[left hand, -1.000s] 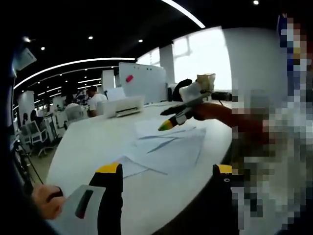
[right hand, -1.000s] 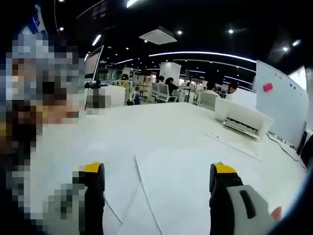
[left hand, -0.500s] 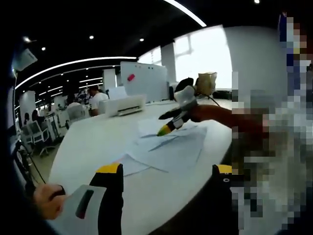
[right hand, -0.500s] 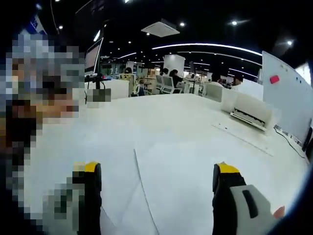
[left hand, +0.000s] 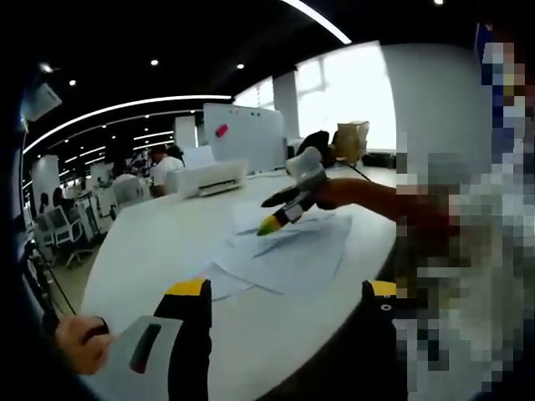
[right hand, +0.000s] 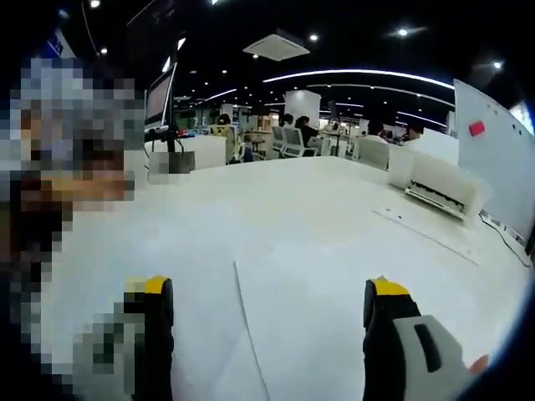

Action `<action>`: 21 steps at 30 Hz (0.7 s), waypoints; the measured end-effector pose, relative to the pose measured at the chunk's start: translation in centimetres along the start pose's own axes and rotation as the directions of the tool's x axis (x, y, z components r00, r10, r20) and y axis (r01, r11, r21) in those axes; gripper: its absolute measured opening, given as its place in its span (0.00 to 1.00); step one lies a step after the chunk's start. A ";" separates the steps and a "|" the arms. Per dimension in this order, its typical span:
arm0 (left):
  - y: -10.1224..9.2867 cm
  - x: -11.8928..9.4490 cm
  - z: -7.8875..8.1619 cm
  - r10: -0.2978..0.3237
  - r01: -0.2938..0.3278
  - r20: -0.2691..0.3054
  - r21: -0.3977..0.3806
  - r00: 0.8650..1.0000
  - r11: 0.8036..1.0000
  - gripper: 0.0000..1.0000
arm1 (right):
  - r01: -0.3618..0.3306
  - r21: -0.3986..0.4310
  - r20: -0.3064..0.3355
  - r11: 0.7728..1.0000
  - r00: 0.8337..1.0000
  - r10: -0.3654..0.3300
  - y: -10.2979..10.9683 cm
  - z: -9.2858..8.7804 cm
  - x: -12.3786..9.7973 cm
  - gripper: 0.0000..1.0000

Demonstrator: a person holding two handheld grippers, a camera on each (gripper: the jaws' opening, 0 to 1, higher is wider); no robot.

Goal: Organize the stack of printing papers by aligning and flattening the scattered papers on the table

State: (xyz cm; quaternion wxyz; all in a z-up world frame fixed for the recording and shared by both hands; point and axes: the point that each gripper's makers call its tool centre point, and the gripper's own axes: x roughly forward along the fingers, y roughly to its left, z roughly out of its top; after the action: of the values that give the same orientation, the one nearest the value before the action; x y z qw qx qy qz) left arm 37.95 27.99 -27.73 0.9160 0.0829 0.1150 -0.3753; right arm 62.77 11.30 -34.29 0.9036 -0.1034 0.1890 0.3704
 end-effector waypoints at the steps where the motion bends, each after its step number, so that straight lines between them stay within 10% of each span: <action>1: 0.0 -0.1 0.0 -0.001 0.001 0.002 0.001 1.000 1.000 0.76 | 0.011 0.010 0.017 1.000 1.000 -0.011 -0.4 0.2 0.3 0.90; 21: 0.7 -0.5 0.3 0.001 -0.001 0.030 0.008 1.000 1.000 0.73 | 0.018 0.010 0.018 1.000 1.000 -0.018 -1.8 -0.6 2.3 0.86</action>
State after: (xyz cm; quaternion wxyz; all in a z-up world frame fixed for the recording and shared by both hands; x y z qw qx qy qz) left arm 38.14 28.72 -27.27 0.9174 0.0810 0.1000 -0.3767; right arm 65.40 11.33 -35.73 0.9090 -0.0975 0.1817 0.3621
